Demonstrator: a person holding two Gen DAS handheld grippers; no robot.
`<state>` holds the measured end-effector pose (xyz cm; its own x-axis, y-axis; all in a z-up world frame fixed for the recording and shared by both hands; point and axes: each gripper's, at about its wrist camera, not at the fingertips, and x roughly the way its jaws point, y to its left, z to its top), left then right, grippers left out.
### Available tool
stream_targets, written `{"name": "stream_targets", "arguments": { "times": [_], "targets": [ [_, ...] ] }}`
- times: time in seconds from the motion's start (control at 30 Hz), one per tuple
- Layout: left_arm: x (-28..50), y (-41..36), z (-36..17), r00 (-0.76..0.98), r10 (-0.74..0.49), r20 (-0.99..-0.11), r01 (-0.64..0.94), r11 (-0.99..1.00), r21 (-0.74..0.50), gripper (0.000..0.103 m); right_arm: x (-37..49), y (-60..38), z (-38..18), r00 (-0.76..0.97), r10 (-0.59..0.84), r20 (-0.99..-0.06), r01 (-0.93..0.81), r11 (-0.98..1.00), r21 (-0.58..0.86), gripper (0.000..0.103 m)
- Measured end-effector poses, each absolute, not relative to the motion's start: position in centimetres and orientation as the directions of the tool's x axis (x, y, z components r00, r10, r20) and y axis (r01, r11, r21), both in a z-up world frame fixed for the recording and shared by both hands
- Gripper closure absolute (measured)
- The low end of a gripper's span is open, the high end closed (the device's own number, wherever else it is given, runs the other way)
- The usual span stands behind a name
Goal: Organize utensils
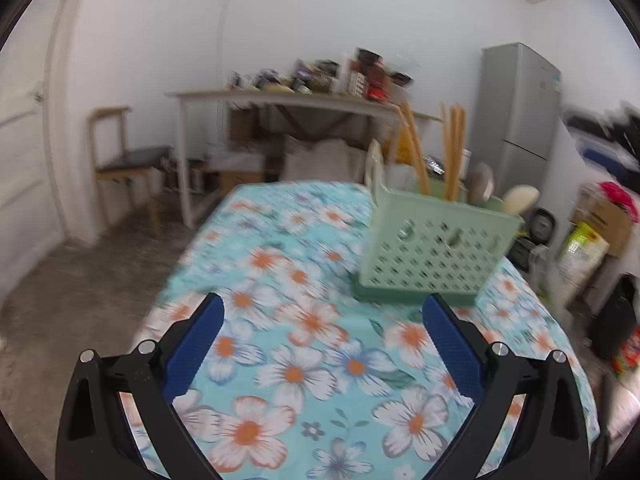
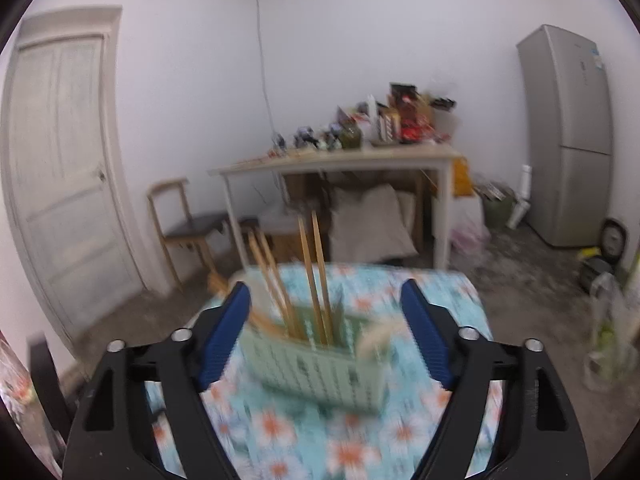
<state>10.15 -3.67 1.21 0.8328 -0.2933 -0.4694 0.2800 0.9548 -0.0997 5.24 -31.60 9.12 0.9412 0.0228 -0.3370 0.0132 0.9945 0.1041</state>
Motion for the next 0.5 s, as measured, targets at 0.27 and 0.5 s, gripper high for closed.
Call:
{"name": "stream_targets", "arguments": {
  "times": [0.27,0.5],
  "targets": [
    [8.1,-5.8,3.5,0.876,-0.120,-0.468,0.190,0.976,0.104,0.006,1.0,-30.2,3.3,0.869,-0.102,-0.483,0.189,0.973,0.134,0.012],
    [7.2,-5.7,5.1,0.882,-0.063,-0.466,0.132,0.984,0.116,0.006,-1.0,-30.0,2.1,0.843,-0.216,-0.493,0.280,0.958,0.060,0.011]
  ]
}}
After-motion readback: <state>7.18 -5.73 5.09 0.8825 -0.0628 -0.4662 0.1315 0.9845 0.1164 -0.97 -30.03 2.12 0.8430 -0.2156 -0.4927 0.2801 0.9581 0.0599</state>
